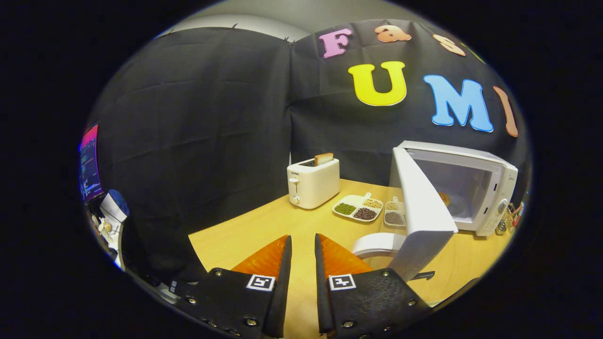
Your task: Open the microwave, put the food inside, and close the microwave door.
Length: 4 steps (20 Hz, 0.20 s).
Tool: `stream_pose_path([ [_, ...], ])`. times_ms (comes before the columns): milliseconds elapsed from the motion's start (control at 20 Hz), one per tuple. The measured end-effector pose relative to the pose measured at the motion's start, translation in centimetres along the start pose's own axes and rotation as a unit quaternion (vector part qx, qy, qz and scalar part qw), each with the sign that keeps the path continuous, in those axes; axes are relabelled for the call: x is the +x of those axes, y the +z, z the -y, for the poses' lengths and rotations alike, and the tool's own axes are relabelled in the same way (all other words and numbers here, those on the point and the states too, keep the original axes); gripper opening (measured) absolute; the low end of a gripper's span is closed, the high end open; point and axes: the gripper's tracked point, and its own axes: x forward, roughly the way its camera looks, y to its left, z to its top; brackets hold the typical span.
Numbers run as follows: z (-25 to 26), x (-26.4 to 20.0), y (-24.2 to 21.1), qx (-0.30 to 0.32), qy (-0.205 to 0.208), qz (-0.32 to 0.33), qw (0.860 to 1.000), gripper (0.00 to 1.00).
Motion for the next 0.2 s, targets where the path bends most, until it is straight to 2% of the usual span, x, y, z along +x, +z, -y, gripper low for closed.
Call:
stream_pose_path([
  [50, 1.9, -0.1, -0.4, -0.017, -0.043, 0.007, 0.999, 0.28],
  [150, 3.6, -1.0, 0.3, 0.001, -0.052, 0.01, 0.999, 0.01],
  [200, 4.5, -0.8, 0.1, 0.01, -0.054, 0.006, 0.998, 0.01],
])
